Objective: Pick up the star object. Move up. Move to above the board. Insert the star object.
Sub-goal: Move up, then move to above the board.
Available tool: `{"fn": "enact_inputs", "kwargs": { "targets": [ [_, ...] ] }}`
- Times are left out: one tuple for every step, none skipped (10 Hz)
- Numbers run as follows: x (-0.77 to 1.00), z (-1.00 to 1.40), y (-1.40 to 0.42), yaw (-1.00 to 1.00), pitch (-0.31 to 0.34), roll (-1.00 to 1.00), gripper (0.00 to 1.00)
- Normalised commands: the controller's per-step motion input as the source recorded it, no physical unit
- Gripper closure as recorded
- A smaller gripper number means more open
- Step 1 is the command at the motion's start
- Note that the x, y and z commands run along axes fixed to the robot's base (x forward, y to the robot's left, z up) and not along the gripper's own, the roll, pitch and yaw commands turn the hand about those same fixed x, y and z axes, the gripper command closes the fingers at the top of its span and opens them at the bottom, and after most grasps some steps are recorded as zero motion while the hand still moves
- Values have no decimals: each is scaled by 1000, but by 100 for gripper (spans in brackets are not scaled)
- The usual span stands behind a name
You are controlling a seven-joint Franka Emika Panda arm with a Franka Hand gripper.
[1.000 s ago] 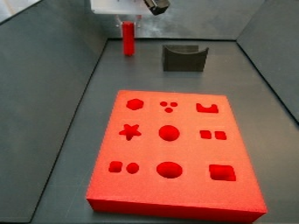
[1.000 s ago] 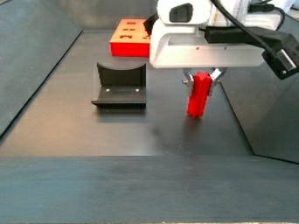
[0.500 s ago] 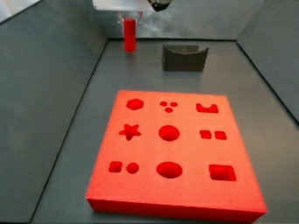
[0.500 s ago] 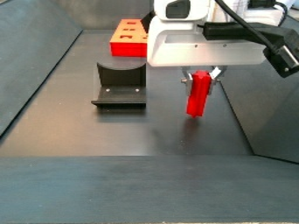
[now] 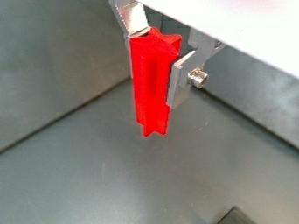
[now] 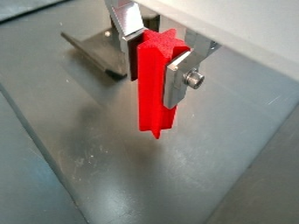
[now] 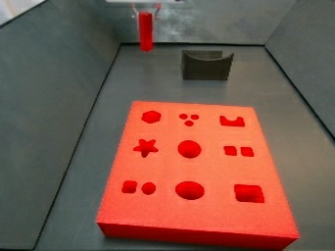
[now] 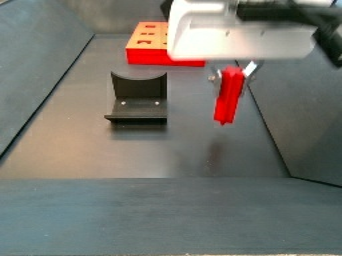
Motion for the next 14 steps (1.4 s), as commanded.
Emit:
{"fn": "enact_inputs", "kwargs": {
  "targets": [
    [-51,443,10,5,51,8,100],
    [-32,223,14,-5,52,20,100],
    [-205,1000,11,-118,-69,-147,100],
    [-209,1000,13,-121,-69,-139,100],
    [-204,1000,13,-93,-72,-127,100],
    [-189,1000,14,-73,-57,-119,100],
    [-174,1000,18,-60,-30,-111,100],
    [-163,1000,22,-50,-9,-102,100],
    [-153,1000,29,-45,3,-87,100],
    [-141,1000,35,-44,14,-75,100],
    [-108,918,41,-44,23,-63,100],
    [-54,681,40,-43,49,-50,100],
    [-16,447,42,-45,75,-41,100],
    [-7,328,43,-45,84,-37,100]
  ]
}}
